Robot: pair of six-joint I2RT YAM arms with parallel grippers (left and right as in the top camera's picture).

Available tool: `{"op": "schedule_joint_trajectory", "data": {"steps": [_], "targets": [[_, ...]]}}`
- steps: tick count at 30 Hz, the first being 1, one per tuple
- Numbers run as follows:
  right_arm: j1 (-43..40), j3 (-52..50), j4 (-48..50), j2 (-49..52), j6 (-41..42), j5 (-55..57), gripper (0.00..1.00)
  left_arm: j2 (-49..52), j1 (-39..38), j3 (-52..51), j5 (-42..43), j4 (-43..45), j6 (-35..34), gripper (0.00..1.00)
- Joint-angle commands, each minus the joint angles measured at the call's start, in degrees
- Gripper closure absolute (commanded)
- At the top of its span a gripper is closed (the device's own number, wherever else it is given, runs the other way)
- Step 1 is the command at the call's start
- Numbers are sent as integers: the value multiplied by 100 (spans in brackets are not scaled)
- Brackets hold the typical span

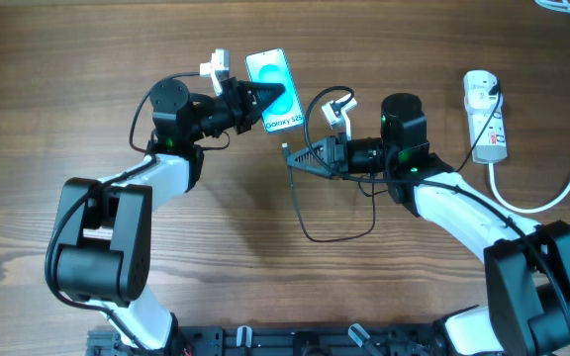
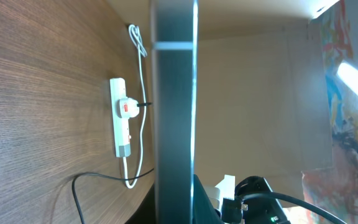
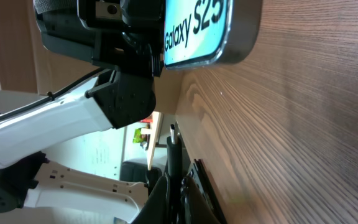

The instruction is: Plug charger to phone and switch on socket

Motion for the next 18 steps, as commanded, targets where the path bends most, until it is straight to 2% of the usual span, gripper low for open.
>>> {"op": "schedule_joint_trajectory", "data": {"steps": [1, 18], "targets": [[-20, -42, 122, -55, -17, -120, 96, 22, 22, 114, 247, 81, -15, 96], [-20, -42, 111, -55, 0, 96, 96, 20, 22, 114, 483, 81, -103, 96]]}}
